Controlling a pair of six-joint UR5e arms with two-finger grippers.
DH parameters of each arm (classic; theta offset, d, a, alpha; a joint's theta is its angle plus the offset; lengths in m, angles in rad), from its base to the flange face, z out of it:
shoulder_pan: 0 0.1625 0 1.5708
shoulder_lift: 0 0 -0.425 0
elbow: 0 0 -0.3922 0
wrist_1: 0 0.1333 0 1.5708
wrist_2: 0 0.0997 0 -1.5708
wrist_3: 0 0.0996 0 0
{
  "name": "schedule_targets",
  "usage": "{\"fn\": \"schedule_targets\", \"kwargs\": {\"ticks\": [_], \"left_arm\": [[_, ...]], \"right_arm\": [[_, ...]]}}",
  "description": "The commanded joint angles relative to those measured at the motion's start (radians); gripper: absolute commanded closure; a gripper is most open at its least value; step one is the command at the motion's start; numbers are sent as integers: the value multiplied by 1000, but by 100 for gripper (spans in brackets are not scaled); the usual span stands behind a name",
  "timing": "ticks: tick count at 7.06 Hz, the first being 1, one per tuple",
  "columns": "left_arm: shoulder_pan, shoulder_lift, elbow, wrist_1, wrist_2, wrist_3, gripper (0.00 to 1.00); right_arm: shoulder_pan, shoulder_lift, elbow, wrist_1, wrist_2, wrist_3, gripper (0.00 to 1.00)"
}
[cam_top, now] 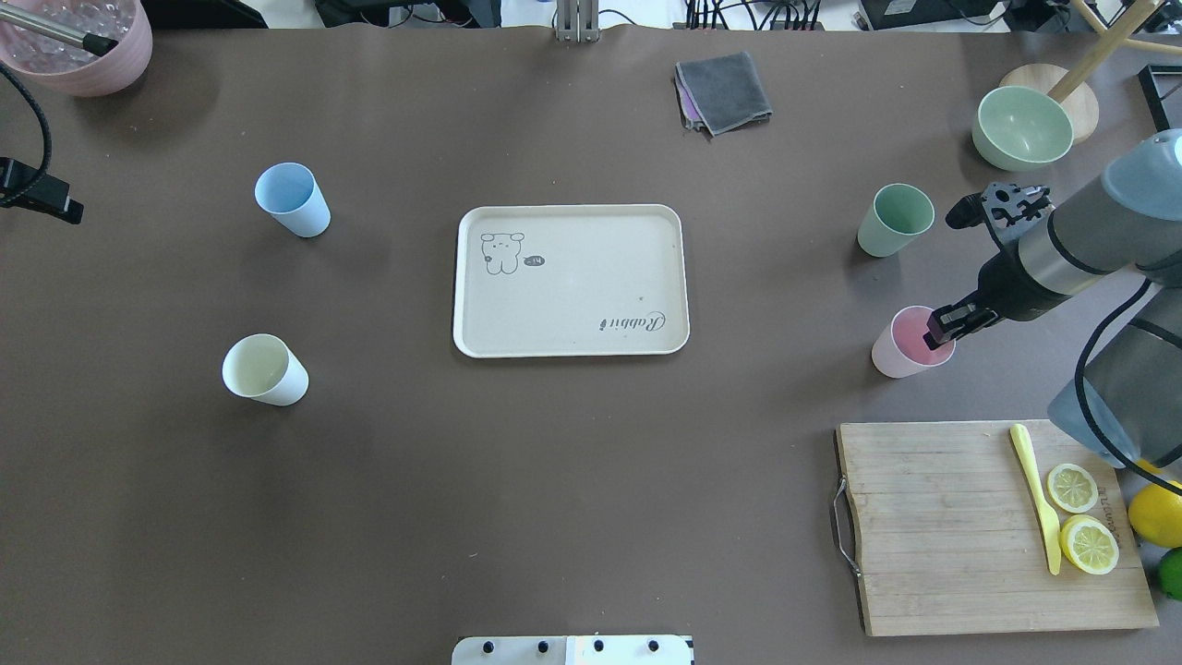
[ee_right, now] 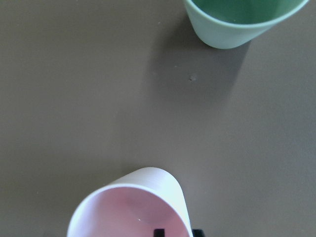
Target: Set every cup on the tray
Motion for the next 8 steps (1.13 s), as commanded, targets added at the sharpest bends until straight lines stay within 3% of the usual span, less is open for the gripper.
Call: {"fn": "schedule_targets", "kwargs": {"ticks": [1,3,5,8], "left_arm": [[87,6,-31,1,5,-114,2],[174,7,-39,3,5,-128,9],[225,-2,-28,6,6,-127,15],[355,-26,-16,4,90,-154,19]], "right_arm": [[-3,13,8,-8,3,22,100],[-5,118,-10,-28,3,137,100],[-9,325,-42,-212,-6,175,100],[-118,488,-162,-205,-84,330,100]]}}
